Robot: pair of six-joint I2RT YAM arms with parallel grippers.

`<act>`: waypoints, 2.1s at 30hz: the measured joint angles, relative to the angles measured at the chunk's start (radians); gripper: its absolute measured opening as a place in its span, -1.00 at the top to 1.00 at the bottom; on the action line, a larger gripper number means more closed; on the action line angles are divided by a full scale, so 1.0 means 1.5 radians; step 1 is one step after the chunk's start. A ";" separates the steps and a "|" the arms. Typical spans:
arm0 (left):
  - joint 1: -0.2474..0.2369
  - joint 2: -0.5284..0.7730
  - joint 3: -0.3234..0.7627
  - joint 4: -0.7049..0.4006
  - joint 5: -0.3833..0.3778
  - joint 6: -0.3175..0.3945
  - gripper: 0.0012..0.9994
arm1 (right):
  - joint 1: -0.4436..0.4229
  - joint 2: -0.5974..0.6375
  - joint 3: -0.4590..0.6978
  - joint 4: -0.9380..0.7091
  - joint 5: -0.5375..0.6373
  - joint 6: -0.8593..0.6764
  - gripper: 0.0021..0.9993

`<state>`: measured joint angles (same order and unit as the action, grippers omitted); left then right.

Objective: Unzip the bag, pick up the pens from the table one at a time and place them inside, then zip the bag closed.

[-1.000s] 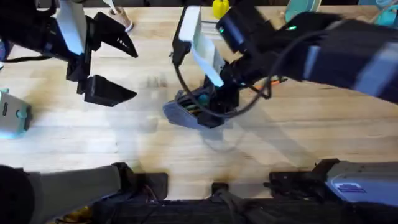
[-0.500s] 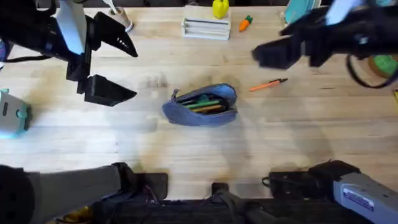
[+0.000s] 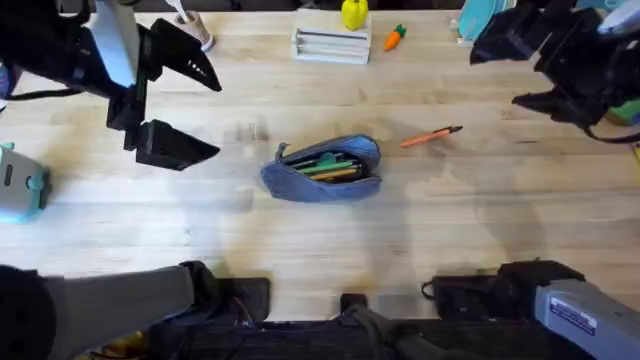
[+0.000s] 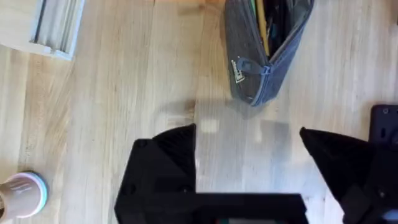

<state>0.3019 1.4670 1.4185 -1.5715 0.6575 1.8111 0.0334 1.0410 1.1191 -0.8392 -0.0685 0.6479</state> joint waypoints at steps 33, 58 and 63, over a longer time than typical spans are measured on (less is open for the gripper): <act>0.000 0.000 0.000 0.001 0.000 0.000 -0.99 | 0.106 0.446 0.000 0.010 0.136 0.179 -0.97; 0.000 0.000 0.000 0.001 0.000 0.000 -0.99 | 0.107 0.465 0.007 0.039 0.140 0.171 0.91; 0.000 0.000 0.000 0.001 0.000 0.000 -0.99 | 0.107 0.458 0.017 0.008 0.140 0.104 0.92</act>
<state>0.3019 1.4670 1.4185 -1.5707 0.6575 1.8111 0.1936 1.7282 1.1450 -0.8277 0.1417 0.8035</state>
